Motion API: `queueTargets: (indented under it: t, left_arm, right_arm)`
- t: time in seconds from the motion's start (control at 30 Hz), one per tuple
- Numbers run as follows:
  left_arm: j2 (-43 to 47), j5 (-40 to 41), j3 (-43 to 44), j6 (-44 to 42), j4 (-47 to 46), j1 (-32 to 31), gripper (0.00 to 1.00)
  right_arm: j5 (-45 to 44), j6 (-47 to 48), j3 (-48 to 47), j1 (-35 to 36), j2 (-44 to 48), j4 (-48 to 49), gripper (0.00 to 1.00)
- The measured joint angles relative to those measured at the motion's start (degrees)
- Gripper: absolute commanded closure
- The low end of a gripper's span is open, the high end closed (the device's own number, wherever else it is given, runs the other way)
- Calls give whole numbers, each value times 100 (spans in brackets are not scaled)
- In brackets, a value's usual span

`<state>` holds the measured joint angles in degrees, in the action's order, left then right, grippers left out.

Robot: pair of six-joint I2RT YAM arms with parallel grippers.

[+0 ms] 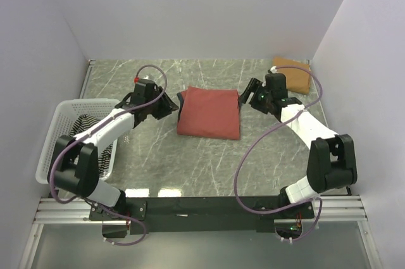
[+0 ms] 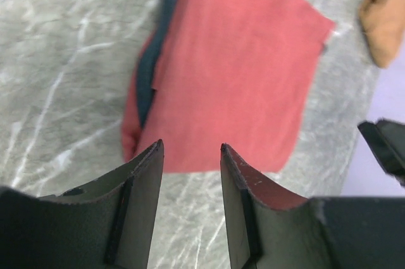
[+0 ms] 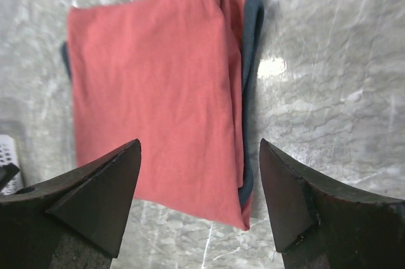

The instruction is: Fold and stack the tank tops

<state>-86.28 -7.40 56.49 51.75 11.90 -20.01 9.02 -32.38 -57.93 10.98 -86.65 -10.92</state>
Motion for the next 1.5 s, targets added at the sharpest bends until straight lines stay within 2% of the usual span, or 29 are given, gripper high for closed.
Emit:
queueTargets:
  t: [0.17, 0.37, 0.6, 0.93, 1.5]
  left_arm:
    - [527, -74, -140, -216, -17, -223, 53]
    - [944, -240, -590, -573, 2, -544, 53]
    - [1659, -197, -1008, -896, 317, -557, 53]
    - [3222, 221, -981, -1554, 1176, -560, 51]
    - [3777, 210, -981, -1926, 1528, -544, 50]
  right_arm:
    - [26, -39, 59, -175, 345, 13, 17]
    - [-109, -83, 575, -315, 942, 264, 16]
    - [-260, -42, 811, -396, 1172, 400, 16]
    - [-166, 188, 680, -457, 1036, 221, 16]
    - [-81, 501, 667, -461, 557, 367, 17]
